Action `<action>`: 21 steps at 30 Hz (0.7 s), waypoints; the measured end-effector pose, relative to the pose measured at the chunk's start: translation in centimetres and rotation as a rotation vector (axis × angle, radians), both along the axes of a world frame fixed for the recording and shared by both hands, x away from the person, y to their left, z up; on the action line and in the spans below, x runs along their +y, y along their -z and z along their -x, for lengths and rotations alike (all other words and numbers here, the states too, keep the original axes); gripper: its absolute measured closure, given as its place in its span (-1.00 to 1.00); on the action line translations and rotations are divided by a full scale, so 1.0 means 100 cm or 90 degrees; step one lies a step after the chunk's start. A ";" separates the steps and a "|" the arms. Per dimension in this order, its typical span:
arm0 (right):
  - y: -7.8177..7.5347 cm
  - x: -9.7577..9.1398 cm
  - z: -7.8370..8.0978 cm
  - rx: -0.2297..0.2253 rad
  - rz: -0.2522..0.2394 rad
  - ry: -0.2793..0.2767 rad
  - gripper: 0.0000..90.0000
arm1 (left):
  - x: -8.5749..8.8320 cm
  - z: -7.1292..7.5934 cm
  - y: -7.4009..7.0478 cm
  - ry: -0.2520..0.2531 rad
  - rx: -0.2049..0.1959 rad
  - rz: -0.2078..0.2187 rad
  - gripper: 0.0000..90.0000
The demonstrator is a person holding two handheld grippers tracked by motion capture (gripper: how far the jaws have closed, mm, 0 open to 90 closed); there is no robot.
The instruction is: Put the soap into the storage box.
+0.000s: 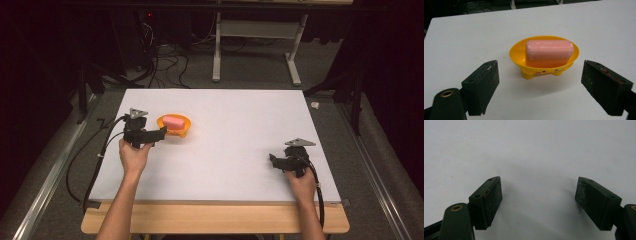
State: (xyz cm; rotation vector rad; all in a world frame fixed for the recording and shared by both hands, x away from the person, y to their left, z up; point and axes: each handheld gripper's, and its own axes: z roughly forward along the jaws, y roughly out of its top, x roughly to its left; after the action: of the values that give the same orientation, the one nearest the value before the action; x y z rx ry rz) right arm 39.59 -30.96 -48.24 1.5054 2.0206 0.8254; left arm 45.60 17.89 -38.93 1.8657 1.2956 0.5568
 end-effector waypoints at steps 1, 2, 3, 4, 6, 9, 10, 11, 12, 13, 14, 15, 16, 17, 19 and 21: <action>0.000 0.000 0.000 0.000 0.000 0.000 -0.51 | 0.001 0.003 0.000 0.000 -0.001 0.002 -0.66; 0.000 0.000 0.000 0.000 0.000 0.000 -0.51 | 0.002 0.003 0.000 0.000 -0.003 0.002 -0.66; 0.000 0.000 0.000 0.000 0.000 0.000 -0.51 | 0.002 0.003 0.000 0.000 -0.003 0.002 -0.66; 0.000 0.000 0.000 0.000 0.000 0.000 -0.51 | 0.004 0.006 -0.001 -0.001 -0.005 0.002 -0.66; 0.000 0.000 0.000 0.000 0.000 0.000 -0.51 | 0.005 0.008 -0.001 -0.002 -0.006 0.003 -0.66; 0.000 0.000 0.000 0.000 0.000 0.000 -0.51 | 0.008 0.012 -0.001 -0.002 -0.009 0.007 -0.66; 0.000 0.000 0.000 0.000 0.000 0.000 -0.51 | 0.008 0.013 -0.001 -0.003 -0.009 0.003 -0.66; 0.000 0.000 0.000 0.000 0.000 0.000 -0.51 | 0.009 0.015 0.000 -0.001 -0.008 0.005 -0.66; 0.000 0.000 0.000 0.000 0.000 0.000 -0.51 | 0.010 0.016 -0.001 0.000 -0.008 0.006 -0.66; 0.000 0.000 0.000 0.000 0.000 0.000 -0.51 | 0.010 0.016 -0.001 0.000 -0.008 0.006 -0.66; 0.000 0.000 0.000 0.000 0.000 0.000 -0.51 | 0.011 0.019 -0.001 0.000 -0.011 0.009 -0.66; 0.000 0.000 0.000 0.000 0.000 0.000 -0.51 | 0.011 0.019 -0.001 0.000 -0.011 0.009 -0.66; 0.000 0.000 0.000 0.000 0.001 0.000 -0.51 | 0.012 0.022 0.000 -0.002 -0.013 0.015 -0.66; 0.000 0.000 0.000 0.000 0.000 0.000 -0.51 | 0.013 0.023 0.000 -0.001 -0.013 0.016 -0.66; 0.000 0.000 0.000 0.000 0.001 0.000 -0.51 | 0.014 0.024 0.000 -0.001 -0.013 0.016 -0.66; 0.000 0.000 0.000 0.000 0.001 0.000 -0.51 | 0.015 0.026 0.000 0.000 -0.012 0.017 -0.66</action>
State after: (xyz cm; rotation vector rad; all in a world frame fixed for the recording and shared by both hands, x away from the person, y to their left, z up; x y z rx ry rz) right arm 39.59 -30.96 -48.24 1.5052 2.0203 0.8243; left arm 42.95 19.40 -38.90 1.8335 1.2849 0.5536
